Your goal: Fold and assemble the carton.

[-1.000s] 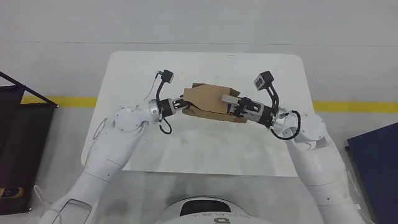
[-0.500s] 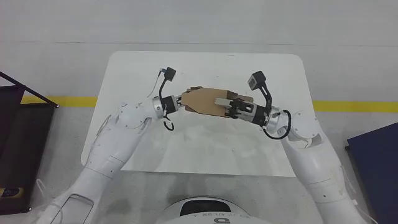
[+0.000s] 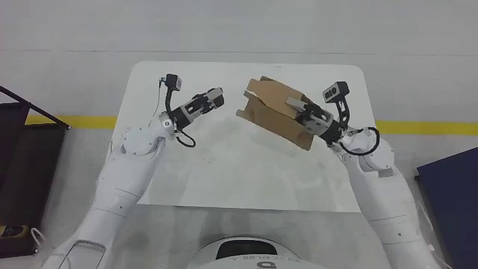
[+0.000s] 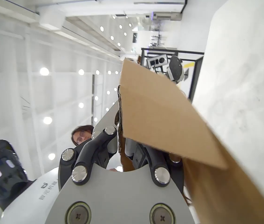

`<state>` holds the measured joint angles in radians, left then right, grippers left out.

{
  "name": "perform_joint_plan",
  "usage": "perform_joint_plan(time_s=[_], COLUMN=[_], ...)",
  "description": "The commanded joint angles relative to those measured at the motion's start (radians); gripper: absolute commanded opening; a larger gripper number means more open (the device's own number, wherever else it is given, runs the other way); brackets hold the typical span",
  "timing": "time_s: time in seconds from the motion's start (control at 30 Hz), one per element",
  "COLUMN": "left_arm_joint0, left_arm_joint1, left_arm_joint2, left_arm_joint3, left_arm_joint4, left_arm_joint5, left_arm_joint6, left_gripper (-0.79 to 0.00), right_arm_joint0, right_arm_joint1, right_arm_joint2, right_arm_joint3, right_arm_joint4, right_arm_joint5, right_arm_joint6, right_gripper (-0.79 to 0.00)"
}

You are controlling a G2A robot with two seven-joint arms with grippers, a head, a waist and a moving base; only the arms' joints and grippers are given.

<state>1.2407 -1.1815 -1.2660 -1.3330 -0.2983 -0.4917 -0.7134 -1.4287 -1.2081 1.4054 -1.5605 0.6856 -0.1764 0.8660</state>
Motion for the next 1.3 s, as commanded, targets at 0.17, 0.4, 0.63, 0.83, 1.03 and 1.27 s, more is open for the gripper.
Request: perform_joint_plan(time_s=[0.17,0.4,0.63,0.83,1.03,1.27], left_arm_joint0=[0.075,0.070,-0.003,-0.057,-0.084,-0.110], left_arm_joint1=[0.011,-0.004,-0.032,-0.050,-0.063,-0.078], left_arm_joint2=[-0.034,0.067,0.187,0.249,0.291,0.341], left_arm_joint3=[-0.064,-0.147,-0.176,-0.179,-0.161,-0.149], left_arm_joint4=[-0.008,0.011,0.038,0.082,0.125,0.167], left_arm_joint5=[0.013,0.053,0.092,0.140,0.199,0.240], left_arm_joint6=[-0.016,-0.014,0.036,0.089,0.132,0.152], left_gripper=[0.000,0.000,0.000,0.000,0.000,0.000], right_arm_joint0=[-0.009,0.001,0.015,0.009,-0.012,-0.036], right_arm_joint1=[-0.016,-0.032,-0.047,-0.052,-0.052,-0.054], right_arm_joint2=[0.027,-0.004,-0.044,-0.051,-0.047,-0.049], right_arm_joint3=[0.104,0.182,0.241,0.247,0.225,0.175], right_arm_joint4=[0.365,0.568,0.662,0.654,0.648,0.630], right_arm_joint5=[0.004,0.082,0.131,0.122,0.128,0.136], right_arm_joint6=[0.031,0.131,0.217,0.249,0.283,0.302], right_gripper=[-0.785,-0.785,-0.785,-0.785,-0.785,-0.785])
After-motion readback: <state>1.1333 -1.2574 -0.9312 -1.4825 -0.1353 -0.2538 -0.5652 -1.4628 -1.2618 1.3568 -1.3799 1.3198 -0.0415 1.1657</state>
